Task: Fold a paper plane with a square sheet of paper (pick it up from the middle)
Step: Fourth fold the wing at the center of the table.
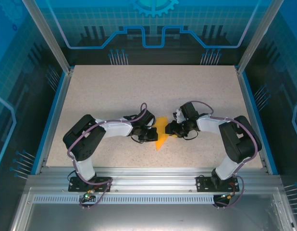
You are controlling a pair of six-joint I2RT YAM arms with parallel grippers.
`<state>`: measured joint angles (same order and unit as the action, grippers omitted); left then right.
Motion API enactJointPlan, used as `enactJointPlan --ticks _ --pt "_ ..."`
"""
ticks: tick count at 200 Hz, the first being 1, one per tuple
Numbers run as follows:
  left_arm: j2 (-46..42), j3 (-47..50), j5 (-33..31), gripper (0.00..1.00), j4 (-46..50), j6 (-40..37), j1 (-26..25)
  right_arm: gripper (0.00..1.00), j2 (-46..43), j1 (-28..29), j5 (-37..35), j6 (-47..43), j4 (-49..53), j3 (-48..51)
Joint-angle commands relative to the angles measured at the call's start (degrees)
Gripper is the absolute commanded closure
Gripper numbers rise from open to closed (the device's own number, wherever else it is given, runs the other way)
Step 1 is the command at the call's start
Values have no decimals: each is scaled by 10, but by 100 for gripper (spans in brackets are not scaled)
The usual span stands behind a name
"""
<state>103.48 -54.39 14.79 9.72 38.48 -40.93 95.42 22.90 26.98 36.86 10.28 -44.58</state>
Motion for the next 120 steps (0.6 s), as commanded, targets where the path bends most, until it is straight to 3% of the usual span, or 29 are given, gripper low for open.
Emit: enactJointPlan --ticks 1,87,120 --pt "-6 20 -23 88 18 -6 2 59 -22 -1 -34 24 6 5" --pt "-6 44 -30 89 -7 19 2 57 -6 -5 -31 76 -33 23" --pt "-5 45 -28 89 -7 18 2 62 -5 -1 0 77 -61 24"
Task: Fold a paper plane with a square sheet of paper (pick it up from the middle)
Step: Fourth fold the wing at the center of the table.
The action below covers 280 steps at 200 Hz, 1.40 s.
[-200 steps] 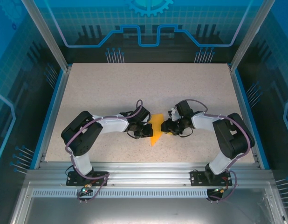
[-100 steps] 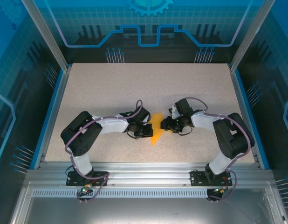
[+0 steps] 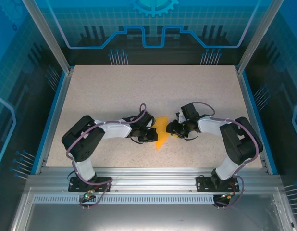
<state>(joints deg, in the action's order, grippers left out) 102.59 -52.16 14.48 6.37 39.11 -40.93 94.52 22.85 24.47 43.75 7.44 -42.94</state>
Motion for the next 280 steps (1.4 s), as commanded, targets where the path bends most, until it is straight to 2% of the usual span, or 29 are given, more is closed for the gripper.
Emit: enactJointPlan --ticks 1,75,106,168,184,232,280 --pt "4 23 -24 89 27 11 2 62 3 0 25 7 -33 8" --pt "6 25 -24 89 28 11 2 67 -12 2 24 -1 -33 11" --pt "-2 25 -24 89 27 16 2 69 -15 13 63 -48 -29 4" --pt "-19 24 -23 87 24 21 2 67 1 16 67 -110 16 -14" --pt "-24 28 -20 85 14 24 2 69 14 17 71 -115 17 -20" --pt "-63 44 -23 76 14 27 2 83 23 17 61 -106 17 -23" --pt "-121 66 -35 58 8 35 -4 92 7 17 40 -73 12 -4"
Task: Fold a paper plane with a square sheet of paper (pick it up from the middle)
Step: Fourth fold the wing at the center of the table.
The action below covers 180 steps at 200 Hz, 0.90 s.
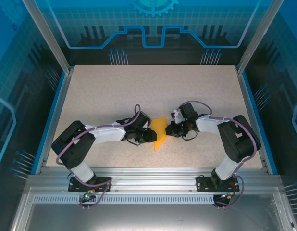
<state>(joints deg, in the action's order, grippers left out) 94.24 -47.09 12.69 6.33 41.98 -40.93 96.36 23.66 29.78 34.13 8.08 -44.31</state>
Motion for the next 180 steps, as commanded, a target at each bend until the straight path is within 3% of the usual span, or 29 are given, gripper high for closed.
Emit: enactJointPlan --ticks 1,57,81,122,180 --pt "-39 16 -18 58 9 6 -5 92 -12 9 -14 24 5 11" --pt "-93 24 -160 47 59 1 -109 96 -37 28 -38 101 -20 39" --pt "-89 27 -191 45 60 -2 -150 96 -58 44 -63 142 -30 52" --pt "-73 18 -211 44 58 -30 -191 95 -83 66 -90 196 -36 64" --pt "-39 -19 -272 41 95 -86 -206 93 -106 69 -89 187 -4 48"
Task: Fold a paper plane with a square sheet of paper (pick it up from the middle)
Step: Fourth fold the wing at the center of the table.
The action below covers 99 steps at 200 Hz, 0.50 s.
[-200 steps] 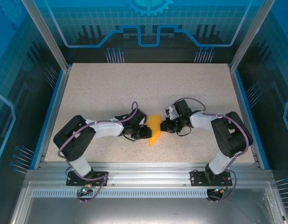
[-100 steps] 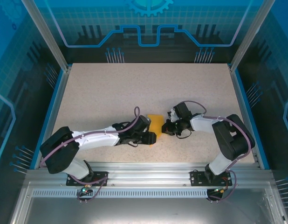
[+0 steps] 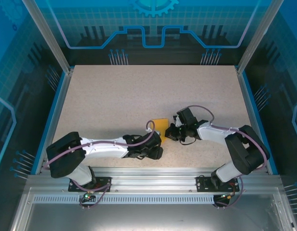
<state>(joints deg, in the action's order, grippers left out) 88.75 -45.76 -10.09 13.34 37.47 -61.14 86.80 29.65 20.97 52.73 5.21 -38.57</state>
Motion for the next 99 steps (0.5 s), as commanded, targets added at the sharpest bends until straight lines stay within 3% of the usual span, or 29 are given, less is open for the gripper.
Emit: enactJointPlan --ticks 1,56,99 --pt "17 -33 -44 41 25 -42 -4 93 -10 9 -1 0 26 -11" --pt "70 -88 -67 44 40 -73 -4 90 12 11 11 -29 46 -42" --pt "93 -99 -95 48 58 -49 -5 88 20 11 14 -37 54 -55"
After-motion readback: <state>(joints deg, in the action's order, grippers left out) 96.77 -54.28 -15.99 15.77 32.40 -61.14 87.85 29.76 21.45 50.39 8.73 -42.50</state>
